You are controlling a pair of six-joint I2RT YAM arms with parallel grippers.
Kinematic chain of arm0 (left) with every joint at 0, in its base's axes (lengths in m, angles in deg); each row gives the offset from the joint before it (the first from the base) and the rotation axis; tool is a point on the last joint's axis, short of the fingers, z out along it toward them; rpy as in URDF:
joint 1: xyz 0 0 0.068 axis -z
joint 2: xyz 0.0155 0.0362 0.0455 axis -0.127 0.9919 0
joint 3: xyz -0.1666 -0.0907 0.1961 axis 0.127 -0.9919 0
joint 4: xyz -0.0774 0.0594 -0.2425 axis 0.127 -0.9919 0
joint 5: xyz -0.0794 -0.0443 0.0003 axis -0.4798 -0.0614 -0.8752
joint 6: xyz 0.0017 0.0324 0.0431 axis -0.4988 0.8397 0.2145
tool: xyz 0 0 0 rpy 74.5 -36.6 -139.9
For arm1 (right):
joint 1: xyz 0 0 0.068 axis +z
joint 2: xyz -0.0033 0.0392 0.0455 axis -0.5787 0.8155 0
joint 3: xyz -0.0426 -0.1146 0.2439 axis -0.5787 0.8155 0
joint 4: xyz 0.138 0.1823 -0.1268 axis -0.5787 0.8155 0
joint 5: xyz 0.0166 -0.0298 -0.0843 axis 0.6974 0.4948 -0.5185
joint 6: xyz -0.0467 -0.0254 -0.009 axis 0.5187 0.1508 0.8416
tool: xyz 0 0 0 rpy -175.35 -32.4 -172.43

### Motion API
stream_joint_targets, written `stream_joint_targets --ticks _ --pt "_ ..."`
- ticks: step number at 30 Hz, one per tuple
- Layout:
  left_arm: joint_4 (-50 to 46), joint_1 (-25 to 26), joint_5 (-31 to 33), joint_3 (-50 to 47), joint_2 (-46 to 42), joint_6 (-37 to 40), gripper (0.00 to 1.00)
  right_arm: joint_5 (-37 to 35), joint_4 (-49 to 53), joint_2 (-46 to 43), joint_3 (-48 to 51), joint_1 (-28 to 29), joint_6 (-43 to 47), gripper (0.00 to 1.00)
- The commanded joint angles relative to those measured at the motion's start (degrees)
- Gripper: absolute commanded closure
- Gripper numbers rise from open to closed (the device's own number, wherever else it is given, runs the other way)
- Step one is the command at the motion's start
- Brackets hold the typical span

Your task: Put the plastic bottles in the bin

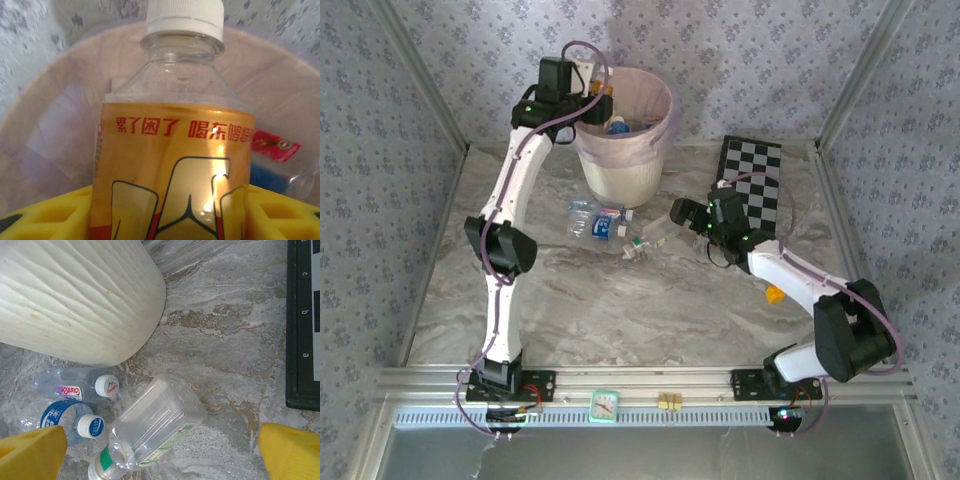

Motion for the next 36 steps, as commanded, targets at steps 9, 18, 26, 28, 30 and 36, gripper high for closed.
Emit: stream_joint_targets --ticks 9,18,26,28,30,36 --pt "0.12 0.02 -3.92 2.72 -2.36 -2.63 0.15 -2.14 3.43 -4.25 1.08 -0.44 -0.85 0.0" --pt "4.79 4.75 -2.74 -7.43 -14.02 0.02 0.04 -5.68 8.95 -6.61 0.73 1.89 -3.3 0.0" --pt "25.58 7.75 -1.16 -42.82 -34.85 -3.94 0.01 -5.69 11.45 -7.11 1.46 3.93 -7.11 0.0" --pt "31.62 7.75 0.03 -52.61 -40.3 -6.69 0.0 -5.71 10.72 -6.63 2.03 4.94 -8.16 0.0" --pt "35.92 7.75 1.98 -60.63 -44.68 -8.7 0.0 -5.56 9.63 -5.83 2.6 5.78 -9.2 0.0" --pt "44.72 7.66 8.98 -80.0 -53.99 -13.55 0.0 -5.23 7.28 -0.38 1.54 8.58 -12.64 0.0"
